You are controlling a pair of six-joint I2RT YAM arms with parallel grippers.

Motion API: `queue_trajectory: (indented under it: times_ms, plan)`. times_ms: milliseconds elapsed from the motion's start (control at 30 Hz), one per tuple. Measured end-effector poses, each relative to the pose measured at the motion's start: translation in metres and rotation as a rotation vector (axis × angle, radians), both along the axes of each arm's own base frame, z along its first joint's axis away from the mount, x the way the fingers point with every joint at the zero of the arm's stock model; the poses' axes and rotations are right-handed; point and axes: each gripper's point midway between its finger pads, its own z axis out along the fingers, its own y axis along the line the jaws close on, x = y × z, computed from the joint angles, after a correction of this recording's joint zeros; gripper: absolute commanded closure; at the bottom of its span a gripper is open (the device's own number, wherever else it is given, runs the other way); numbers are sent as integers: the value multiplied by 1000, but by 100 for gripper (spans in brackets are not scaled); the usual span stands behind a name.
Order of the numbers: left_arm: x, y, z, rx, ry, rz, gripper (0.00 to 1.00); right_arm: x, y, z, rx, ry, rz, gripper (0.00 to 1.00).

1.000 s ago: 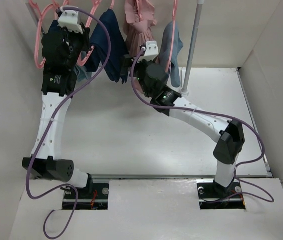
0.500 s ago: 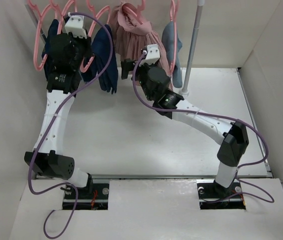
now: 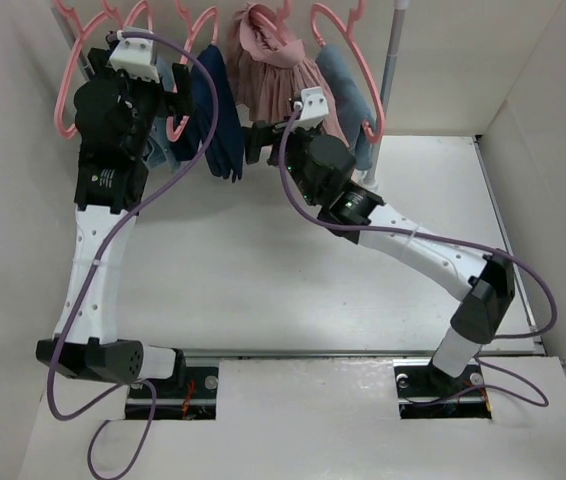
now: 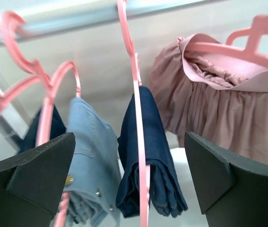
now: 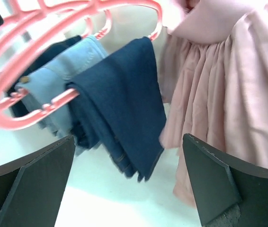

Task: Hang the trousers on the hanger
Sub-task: Place the hanger at the clothesline, then reset both arms

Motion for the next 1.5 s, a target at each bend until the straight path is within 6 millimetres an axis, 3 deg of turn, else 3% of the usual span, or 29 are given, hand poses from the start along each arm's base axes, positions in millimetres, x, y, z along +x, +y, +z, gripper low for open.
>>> queue_trajectory:
  times_ms: [133,233,300,367,500,567,633,700,767,867,1000,1100,1200,1367,1500]
  plan:
    - [-24,5,20,23,-52,9,1,-23,-9,13,-10,-11,69,0]
    - [-47,14,31,39,-82,43,1,-50,-13,9,-37,-12,159,0]
    - [-70,24,32,39,-97,86,1,-71,-17,-9,-75,3,232,0]
    - [-97,37,24,21,-104,136,1,-92,-23,-41,-120,39,303,0]
    - [-155,66,-26,-68,-70,255,1,-124,-40,-124,-167,210,374,0]
    - [-176,81,-64,-134,-28,323,1,-139,-60,-178,-186,325,355,0]
    - [-185,89,-105,-195,43,375,1,-152,-86,-219,-180,430,299,0]
    - [-182,93,-149,-246,130,416,1,-157,-114,-239,-134,488,198,0]
    - [-178,98,-195,-294,226,461,1,-158,-145,-243,-38,507,82,0]
    - [-181,106,-261,-392,357,544,1,-155,-195,-232,150,474,-87,0]
    - [-186,116,-304,-582,411,641,1,-155,-246,-212,336,407,-235,0]
    - [-190,120,-324,-702,417,685,1,-158,-266,-202,414,379,-291,0]
    - [-192,119,-336,-779,416,694,1,-159,-277,-209,431,396,-351,0]
    - [-191,121,-337,-827,395,702,1,-155,-288,-231,380,462,-471,0]
    - [-189,121,-335,-840,383,697,1,-147,-289,-234,347,509,-548,0]
